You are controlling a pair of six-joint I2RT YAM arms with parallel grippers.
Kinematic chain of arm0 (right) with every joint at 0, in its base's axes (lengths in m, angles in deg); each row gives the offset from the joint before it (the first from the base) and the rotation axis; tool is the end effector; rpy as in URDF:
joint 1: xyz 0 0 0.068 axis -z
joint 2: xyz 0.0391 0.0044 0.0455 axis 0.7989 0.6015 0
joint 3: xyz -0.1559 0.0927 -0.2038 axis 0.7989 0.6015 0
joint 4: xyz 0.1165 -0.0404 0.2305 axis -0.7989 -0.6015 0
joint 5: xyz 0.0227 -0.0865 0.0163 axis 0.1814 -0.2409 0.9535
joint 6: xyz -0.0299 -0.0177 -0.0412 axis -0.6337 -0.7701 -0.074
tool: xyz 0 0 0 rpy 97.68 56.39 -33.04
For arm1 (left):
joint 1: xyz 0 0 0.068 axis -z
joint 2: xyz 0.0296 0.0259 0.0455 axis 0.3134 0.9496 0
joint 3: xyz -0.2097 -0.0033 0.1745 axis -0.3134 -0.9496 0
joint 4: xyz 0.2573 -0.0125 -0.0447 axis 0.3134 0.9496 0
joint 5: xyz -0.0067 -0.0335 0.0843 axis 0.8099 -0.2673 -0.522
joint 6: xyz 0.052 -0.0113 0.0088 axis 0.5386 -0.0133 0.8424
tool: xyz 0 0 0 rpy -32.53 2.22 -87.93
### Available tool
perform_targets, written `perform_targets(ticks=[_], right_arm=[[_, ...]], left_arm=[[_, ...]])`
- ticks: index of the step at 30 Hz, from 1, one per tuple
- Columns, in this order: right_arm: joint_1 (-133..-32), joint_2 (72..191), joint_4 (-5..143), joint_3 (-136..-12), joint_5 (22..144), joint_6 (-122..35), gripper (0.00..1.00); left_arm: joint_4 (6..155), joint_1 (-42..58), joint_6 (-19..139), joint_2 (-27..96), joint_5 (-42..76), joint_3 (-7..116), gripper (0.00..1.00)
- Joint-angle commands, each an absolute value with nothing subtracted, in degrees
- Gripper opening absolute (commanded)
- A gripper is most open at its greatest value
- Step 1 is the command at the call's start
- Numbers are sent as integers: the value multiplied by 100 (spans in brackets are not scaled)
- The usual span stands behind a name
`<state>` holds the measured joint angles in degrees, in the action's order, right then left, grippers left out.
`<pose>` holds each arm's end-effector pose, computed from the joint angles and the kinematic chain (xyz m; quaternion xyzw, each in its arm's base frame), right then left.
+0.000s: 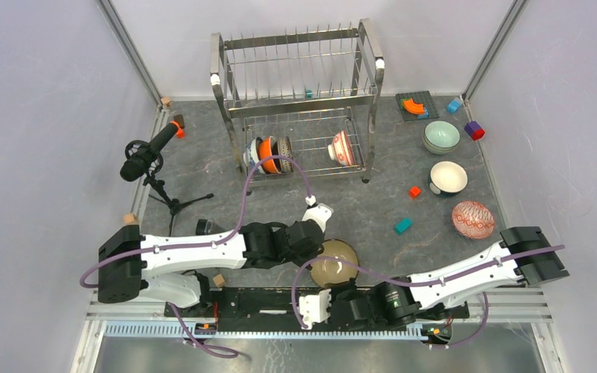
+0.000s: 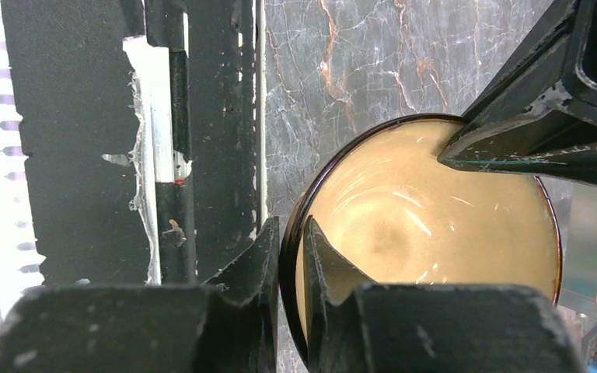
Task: Unload the bowls from the dish rack
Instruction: Place the bowl at the center of the board.
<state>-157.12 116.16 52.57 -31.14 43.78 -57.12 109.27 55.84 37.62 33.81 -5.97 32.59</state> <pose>-0.0344 0.2147 0.1922 -0.6900 0.5905 0.0760 0.4116 0.0817 -0.2538 0.2333 0.2821 0.8949 -0.1892 0.2894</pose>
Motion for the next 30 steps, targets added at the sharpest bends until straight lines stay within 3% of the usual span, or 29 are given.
perform_targets(ticks=[1,4,9,17,18,20,24,30], right_arm=[[-15770,11501,5715,-3424,4093,-5803,21],[-15768,11513,5728,-3401,4079,-5716,38],[-15769,11420,5738,-3443,4084,-5542,56],[-15764,11176,5204,-4464,4137,-4879,73],[-15766,11164,5154,-4569,3989,-4750,89],[-15768,11153,5074,-4795,3412,-4393,97],[-15255,11093,4680,-5184,2237,-3290,98],[-12997,10326,5347,-4417,3734,-2213,98]], left_arm=[[10862,5653,3826,3155,-600,3064,2],[10839,5650,3647,3066,-757,2965,2],[10838,5651,3440,2887,-1013,2828,2],[10892,5638,3007,2365,-1737,2533,2],[10896,5640,2957,2288,-1860,2480,2],[10911,5640,2836,2137,-2074,2387,2],[10977,5621,2419,1872,-2417,2272,2],[11102,5626,1491,1719,-2871,2342,2]])
